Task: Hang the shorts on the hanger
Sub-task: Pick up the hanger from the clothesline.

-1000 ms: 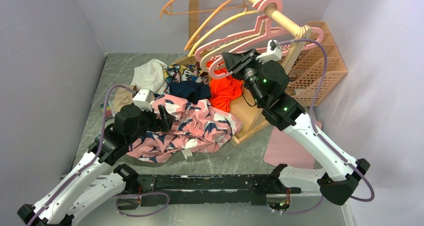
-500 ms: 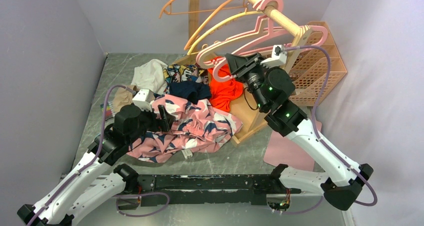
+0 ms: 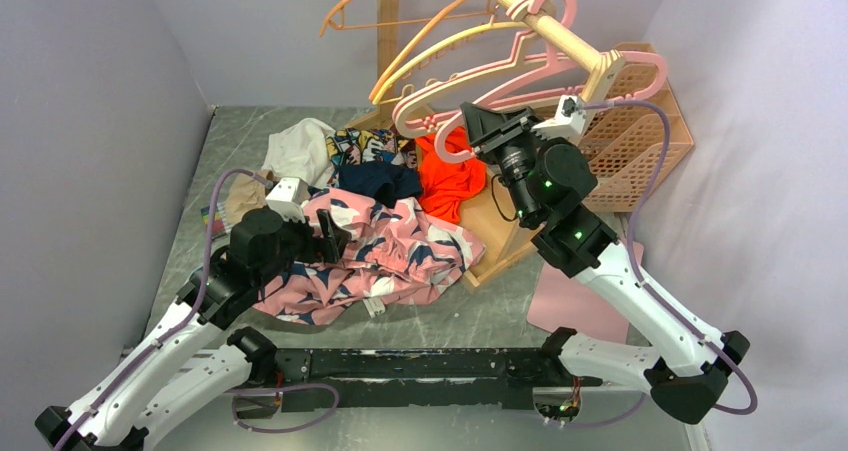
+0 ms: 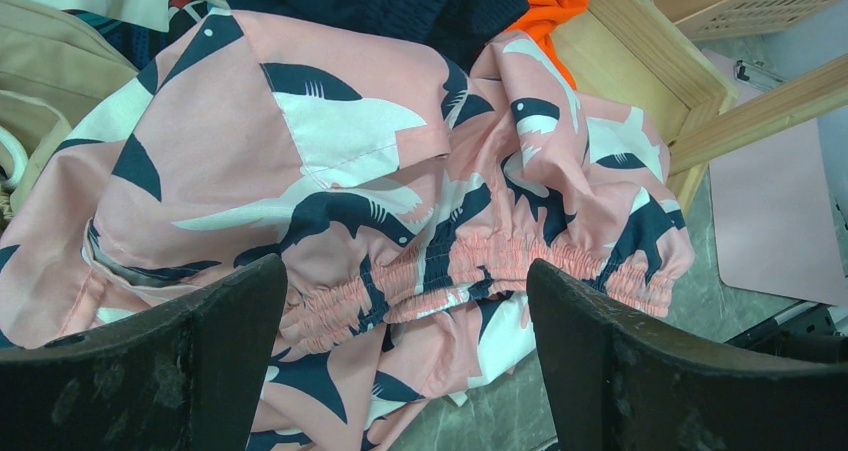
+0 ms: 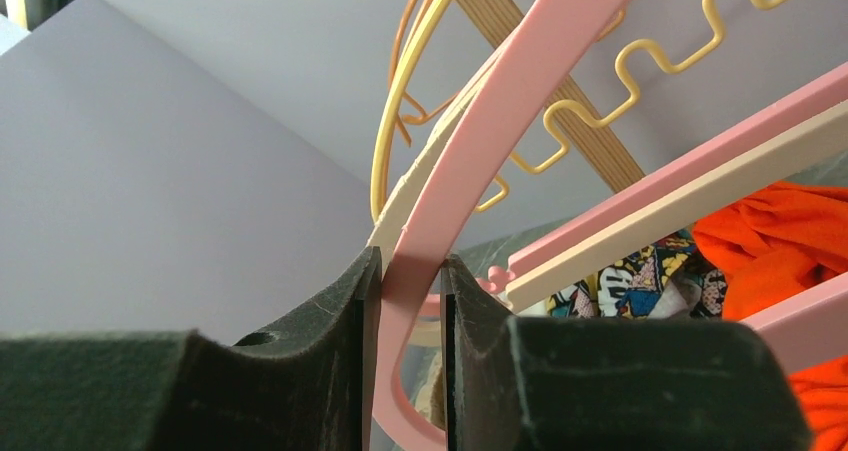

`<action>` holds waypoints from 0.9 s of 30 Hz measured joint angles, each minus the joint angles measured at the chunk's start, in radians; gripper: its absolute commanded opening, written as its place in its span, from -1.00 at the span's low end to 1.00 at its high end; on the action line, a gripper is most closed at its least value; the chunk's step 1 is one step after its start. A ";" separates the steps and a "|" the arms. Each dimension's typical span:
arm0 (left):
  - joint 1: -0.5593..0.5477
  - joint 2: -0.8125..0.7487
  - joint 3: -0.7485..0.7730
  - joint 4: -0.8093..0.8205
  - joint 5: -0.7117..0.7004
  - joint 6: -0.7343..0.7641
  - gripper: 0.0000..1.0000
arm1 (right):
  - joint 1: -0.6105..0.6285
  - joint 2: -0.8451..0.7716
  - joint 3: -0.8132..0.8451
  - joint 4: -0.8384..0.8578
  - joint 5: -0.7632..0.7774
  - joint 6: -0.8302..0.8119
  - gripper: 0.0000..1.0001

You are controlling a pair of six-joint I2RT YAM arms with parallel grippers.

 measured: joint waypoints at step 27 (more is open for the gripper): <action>0.000 0.000 0.000 0.000 0.000 0.000 0.86 | -0.002 -0.039 0.005 0.026 0.126 0.114 -1.00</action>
